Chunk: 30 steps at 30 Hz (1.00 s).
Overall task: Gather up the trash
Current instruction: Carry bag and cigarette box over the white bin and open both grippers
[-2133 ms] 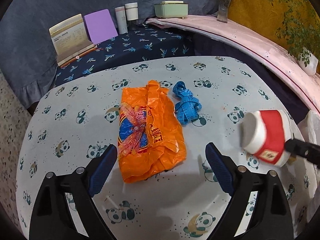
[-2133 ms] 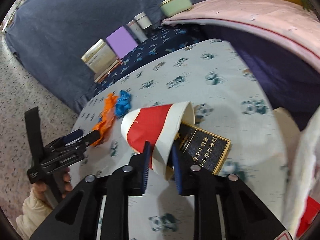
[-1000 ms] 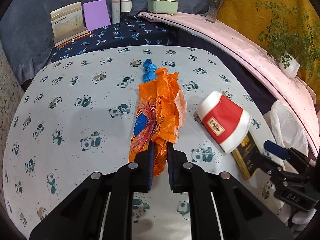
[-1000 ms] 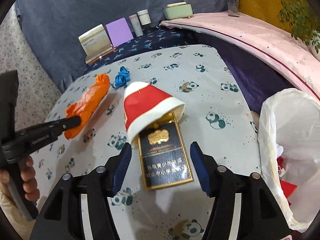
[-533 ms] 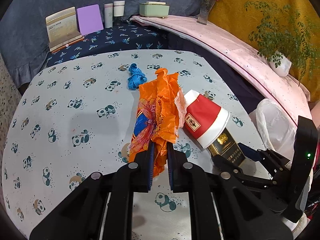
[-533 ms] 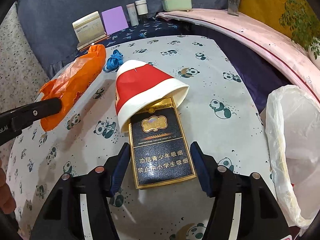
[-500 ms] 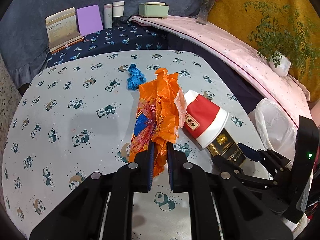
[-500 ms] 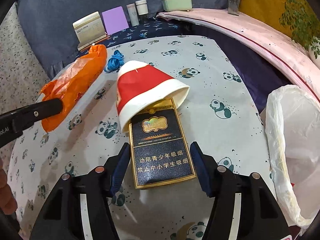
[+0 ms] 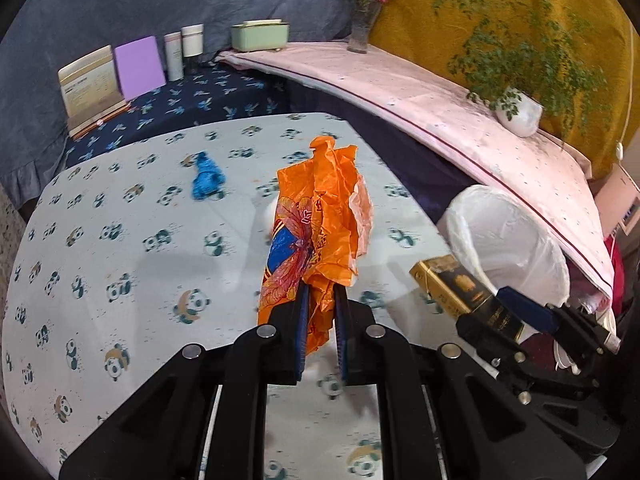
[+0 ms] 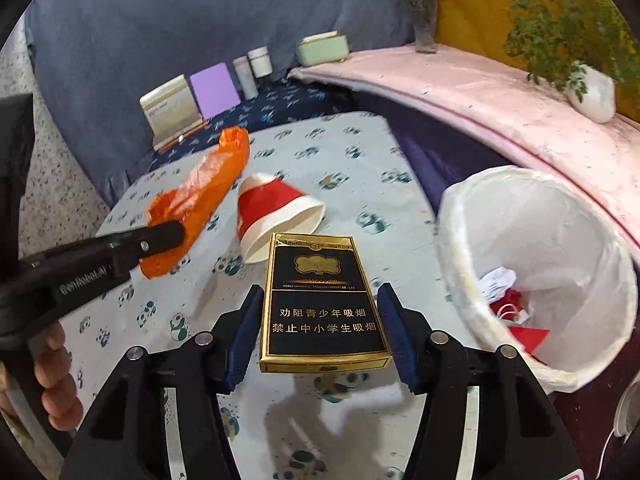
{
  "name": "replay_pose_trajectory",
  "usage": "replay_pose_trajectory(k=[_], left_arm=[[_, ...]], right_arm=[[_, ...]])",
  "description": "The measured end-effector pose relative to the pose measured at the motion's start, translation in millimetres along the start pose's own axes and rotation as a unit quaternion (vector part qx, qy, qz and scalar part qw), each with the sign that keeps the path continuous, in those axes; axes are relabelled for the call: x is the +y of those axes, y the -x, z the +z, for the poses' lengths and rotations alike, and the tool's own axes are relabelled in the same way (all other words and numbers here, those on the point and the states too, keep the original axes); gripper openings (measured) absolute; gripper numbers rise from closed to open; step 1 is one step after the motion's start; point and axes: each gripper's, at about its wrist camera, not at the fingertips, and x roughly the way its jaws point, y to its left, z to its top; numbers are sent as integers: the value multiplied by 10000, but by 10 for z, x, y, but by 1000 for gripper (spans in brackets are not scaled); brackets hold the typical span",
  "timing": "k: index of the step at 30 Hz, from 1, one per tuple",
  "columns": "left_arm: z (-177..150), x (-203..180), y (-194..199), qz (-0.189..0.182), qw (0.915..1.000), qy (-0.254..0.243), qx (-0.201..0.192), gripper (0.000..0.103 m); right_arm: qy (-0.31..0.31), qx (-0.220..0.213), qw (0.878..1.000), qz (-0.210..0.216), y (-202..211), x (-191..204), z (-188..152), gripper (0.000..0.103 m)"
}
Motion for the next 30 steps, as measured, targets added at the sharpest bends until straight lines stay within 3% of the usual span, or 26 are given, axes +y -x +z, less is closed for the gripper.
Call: replay_pose_trajectory(k=[9,20,30], left_arm=[[147,-771,-50,-436,9971,-613,-91,11],[238,-1584,-272,-828,9896,-1179,13,11],[229,-1810,-367,-907,9866,-1354,104,11]], right_arm=[[-558,-497,9961,-467,452,-683,135,56],[-1008,-688,9876,-990,701,-1328,110,56],[-1242,-748,9834,-1093,772,-1538,68,56]])
